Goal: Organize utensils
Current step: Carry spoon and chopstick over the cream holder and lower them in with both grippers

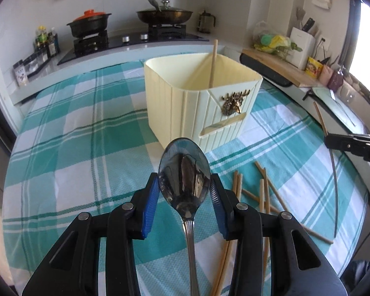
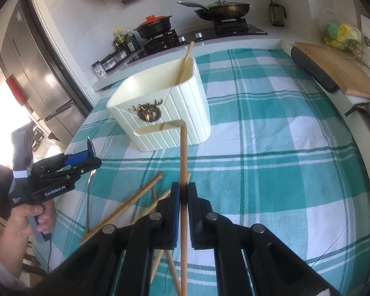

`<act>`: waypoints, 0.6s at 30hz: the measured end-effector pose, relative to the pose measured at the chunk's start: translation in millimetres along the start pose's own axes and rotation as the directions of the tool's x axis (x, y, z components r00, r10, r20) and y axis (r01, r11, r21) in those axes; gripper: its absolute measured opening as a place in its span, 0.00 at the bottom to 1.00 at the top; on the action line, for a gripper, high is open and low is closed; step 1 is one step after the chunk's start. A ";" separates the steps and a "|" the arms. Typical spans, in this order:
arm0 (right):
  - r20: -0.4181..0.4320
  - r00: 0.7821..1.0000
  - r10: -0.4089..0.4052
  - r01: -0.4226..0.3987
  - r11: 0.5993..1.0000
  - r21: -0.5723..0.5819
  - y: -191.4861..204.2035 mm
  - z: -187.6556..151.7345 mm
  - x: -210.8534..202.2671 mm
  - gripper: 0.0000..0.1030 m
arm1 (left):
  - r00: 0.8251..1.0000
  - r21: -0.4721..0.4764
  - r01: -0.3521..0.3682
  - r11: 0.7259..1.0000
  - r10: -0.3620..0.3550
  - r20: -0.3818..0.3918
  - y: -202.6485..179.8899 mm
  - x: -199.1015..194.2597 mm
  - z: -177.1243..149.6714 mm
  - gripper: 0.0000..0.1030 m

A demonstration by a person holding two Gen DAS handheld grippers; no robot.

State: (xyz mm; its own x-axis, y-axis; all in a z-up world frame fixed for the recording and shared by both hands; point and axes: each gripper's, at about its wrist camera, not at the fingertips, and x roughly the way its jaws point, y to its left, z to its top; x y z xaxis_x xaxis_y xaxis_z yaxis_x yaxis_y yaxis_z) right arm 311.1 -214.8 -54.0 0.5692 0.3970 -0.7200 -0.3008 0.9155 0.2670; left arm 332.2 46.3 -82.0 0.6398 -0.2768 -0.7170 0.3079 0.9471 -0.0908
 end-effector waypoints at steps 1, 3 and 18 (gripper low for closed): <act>0.020 1.000 0.001 -0.001 1.000 -0.006 1.9 2.3 -4.8 0.06 | 1.000 -0.006 0.003 1.000 -0.003 0.014 2.2 -5.9 3.2 0.40; 0.053 0.998 0.017 -0.017 1.000 -0.009 4.9 7.5 -13.0 0.06 | 0.999 -0.017 0.009 1.000 -0.008 0.041 6.0 -17.6 11.4 0.40; 0.265 0.947 0.180 -0.151 0.981 -0.124 39.5 113.1 -49.9 0.06 | 0.974 -0.045 0.069 0.997 -0.057 0.217 17.7 -88.8 106.3 0.40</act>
State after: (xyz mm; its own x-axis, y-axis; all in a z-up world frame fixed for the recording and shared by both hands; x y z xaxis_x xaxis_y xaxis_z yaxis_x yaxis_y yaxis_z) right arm 357.3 -191.2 64.9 0.6881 0.5579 -0.4640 -0.4763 0.8296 0.2913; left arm 355.7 70.4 53.6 0.7588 -0.3592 -0.5433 0.3192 0.9322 -0.1705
